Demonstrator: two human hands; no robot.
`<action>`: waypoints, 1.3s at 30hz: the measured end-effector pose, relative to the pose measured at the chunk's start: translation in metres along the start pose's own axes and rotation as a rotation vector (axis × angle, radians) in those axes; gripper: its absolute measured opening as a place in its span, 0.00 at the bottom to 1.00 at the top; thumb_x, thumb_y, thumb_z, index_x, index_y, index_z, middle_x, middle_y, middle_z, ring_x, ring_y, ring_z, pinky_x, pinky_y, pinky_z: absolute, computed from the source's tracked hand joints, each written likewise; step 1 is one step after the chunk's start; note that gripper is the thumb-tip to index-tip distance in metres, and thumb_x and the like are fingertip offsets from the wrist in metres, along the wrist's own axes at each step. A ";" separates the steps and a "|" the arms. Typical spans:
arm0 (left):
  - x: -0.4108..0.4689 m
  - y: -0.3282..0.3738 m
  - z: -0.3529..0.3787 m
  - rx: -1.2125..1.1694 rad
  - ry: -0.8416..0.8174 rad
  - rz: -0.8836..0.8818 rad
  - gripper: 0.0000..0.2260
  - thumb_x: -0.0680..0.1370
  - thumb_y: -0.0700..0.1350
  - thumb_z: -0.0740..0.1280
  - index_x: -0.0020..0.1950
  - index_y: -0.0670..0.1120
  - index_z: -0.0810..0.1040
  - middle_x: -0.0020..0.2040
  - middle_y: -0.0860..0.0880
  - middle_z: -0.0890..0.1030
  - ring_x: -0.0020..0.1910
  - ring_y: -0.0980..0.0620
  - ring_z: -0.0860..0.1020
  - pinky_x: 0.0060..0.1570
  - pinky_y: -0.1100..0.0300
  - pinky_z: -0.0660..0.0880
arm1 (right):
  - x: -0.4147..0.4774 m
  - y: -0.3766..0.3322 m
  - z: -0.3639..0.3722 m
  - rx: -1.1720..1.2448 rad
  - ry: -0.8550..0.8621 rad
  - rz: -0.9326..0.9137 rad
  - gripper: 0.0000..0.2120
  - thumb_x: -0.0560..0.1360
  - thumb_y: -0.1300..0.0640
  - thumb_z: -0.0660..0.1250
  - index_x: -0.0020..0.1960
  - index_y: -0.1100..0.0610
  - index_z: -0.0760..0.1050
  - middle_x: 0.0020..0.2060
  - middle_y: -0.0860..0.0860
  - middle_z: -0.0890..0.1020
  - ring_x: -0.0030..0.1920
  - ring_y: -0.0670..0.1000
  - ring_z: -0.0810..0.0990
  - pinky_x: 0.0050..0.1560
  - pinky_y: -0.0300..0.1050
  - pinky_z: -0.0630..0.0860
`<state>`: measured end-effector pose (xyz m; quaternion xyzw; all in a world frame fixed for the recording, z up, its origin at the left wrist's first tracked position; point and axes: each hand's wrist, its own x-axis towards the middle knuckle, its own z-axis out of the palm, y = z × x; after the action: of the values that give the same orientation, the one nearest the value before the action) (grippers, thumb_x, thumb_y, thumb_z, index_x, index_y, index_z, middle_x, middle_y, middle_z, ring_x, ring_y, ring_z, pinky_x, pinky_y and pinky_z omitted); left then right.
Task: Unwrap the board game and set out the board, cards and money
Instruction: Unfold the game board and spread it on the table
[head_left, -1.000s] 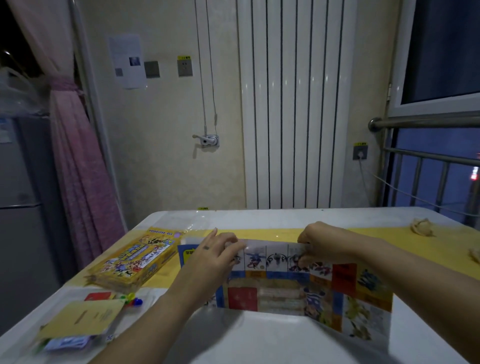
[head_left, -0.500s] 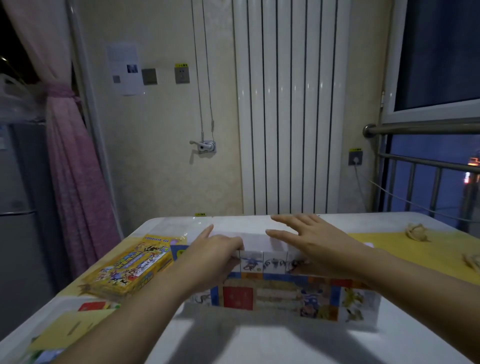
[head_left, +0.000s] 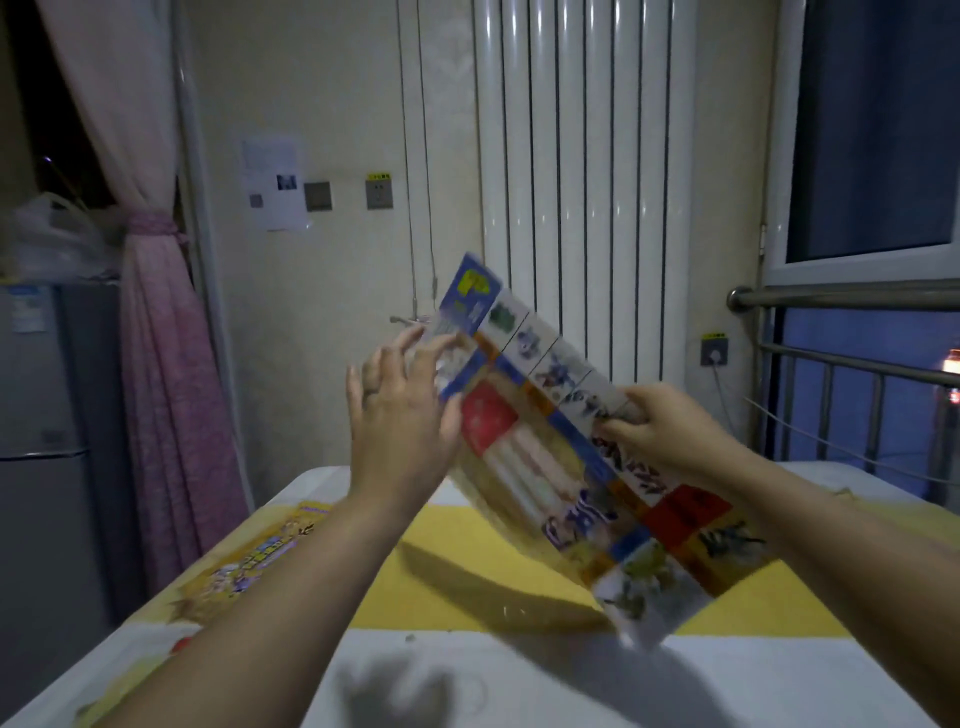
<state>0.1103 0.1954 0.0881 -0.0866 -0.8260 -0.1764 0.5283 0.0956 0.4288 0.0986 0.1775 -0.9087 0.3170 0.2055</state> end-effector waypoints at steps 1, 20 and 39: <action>-0.007 0.001 0.004 -0.059 -0.062 -0.093 0.25 0.74 0.45 0.69 0.69 0.50 0.68 0.69 0.46 0.67 0.70 0.44 0.64 0.70 0.47 0.55 | 0.003 0.003 0.000 0.076 0.072 0.031 0.05 0.77 0.55 0.66 0.49 0.56 0.78 0.40 0.52 0.83 0.41 0.51 0.81 0.41 0.49 0.78; -0.119 0.009 0.082 -1.204 -0.405 -1.307 0.15 0.77 0.35 0.66 0.62 0.42 0.71 0.49 0.40 0.79 0.38 0.49 0.78 0.25 0.64 0.76 | -0.042 0.087 0.065 0.883 0.389 0.732 0.27 0.75 0.65 0.66 0.72 0.63 0.62 0.56 0.61 0.77 0.50 0.60 0.79 0.53 0.56 0.75; -0.131 -0.059 0.093 -0.320 -0.938 -0.680 0.18 0.74 0.40 0.71 0.64 0.43 0.73 0.62 0.45 0.73 0.46 0.51 0.77 0.36 0.71 0.72 | -0.088 0.112 0.125 -0.491 -0.782 0.123 0.33 0.73 0.32 0.58 0.74 0.42 0.56 0.75 0.52 0.56 0.75 0.59 0.51 0.71 0.62 0.54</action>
<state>0.0679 0.1822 -0.0774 0.0354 -0.9155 -0.4008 0.0016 0.0868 0.4466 -0.0899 0.1755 -0.9750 0.0135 -0.1360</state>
